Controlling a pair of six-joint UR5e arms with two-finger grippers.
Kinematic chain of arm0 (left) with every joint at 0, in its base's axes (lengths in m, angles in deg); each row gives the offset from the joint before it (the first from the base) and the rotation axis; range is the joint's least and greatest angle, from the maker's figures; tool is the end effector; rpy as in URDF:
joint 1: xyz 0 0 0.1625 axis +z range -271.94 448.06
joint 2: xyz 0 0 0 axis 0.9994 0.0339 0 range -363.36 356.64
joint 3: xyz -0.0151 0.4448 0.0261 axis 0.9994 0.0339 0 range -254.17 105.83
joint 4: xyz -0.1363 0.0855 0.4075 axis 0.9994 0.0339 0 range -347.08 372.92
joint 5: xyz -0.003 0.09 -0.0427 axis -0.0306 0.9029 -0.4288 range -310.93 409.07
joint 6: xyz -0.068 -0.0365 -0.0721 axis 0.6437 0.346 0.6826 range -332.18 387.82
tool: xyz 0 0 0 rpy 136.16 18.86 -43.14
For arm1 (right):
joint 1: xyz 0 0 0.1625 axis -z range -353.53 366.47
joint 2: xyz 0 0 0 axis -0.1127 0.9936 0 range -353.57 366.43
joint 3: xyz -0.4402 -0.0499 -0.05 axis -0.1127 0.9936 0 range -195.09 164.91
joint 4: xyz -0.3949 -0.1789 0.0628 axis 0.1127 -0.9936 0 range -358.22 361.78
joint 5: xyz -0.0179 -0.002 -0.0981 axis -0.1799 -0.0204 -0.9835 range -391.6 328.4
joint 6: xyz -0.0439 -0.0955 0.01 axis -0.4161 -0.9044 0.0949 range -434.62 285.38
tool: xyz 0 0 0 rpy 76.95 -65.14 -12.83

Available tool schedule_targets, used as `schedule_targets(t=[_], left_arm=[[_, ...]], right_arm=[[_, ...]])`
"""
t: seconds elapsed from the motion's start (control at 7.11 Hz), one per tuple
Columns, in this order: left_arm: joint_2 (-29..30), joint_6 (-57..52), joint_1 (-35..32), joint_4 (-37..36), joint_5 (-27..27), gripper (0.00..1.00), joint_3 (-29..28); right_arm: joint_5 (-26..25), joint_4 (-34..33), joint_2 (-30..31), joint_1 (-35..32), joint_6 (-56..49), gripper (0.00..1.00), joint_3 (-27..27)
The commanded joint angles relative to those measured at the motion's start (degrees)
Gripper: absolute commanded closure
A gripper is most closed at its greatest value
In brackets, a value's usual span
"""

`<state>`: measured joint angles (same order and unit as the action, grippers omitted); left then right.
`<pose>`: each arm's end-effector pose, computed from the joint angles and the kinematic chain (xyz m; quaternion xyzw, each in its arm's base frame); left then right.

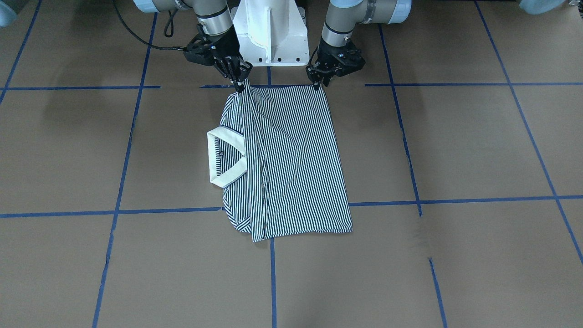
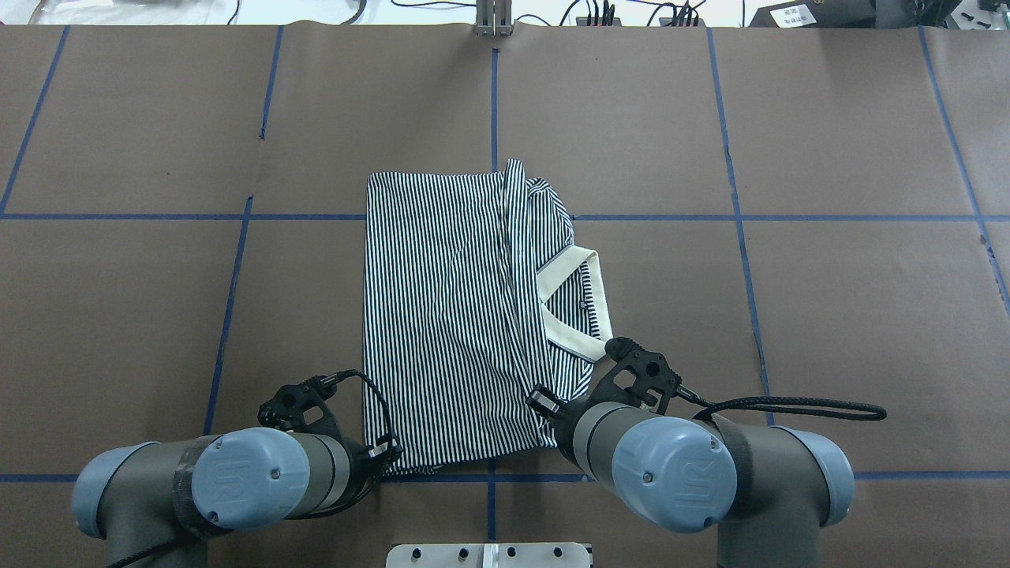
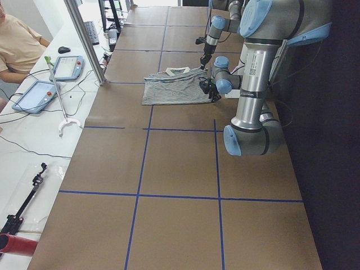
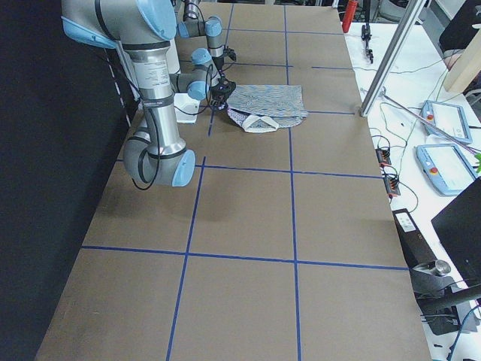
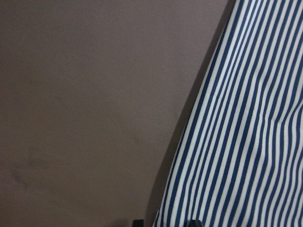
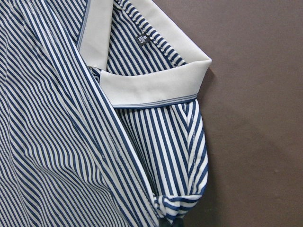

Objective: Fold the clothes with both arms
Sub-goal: 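Grasp the near edge of the shirt with both grippers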

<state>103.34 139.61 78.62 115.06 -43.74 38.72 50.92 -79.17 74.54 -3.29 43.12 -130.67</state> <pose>0.5652 -0.2238 0.3106 -0.0689 0.4312 -0.2317 0.8693 -0.5572 -0.2450 0.2431 -0.0171 -0.4757 0.3117 0.8223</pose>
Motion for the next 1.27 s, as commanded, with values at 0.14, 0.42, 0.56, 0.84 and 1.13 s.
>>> schedule_targets(t=[0.14, 0.42, 0.56, 0.84, 1.13], left_arm=[[0.0, 0.1, 0.3, 0.0, 0.0, 0.99, -0.1], [0.0, 0.1, 0.1, -0.1, 0.0, 1.00, 0.5], [-0.1, 0.0, -0.1, -0.6, -0.2, 1.00, 2.8], [-1.1, 0.1, -0.1, -6.6, -0.4, 1.00, 11.0], [-0.7, -0.2, -0.8, -11.9, -2.3, 1.00, 19.2]], right_arm=[[-0.1, 0.0, 0.0, 0.0, 0.0, 1.00, 0.0], [-0.1, 0.0, 0.3, 0.0, 0.0, 1.00, 0.0], [-0.2, 0.0, 0.6, -0.1, 0.0, 1.00, -0.2], [-1.6, -1.4, 3.3, 3.0, 4.0, 1.00, -4.6], [-3.5, -17.9, 1.5, 3.9, 4.8, 1.00, -15.8]])
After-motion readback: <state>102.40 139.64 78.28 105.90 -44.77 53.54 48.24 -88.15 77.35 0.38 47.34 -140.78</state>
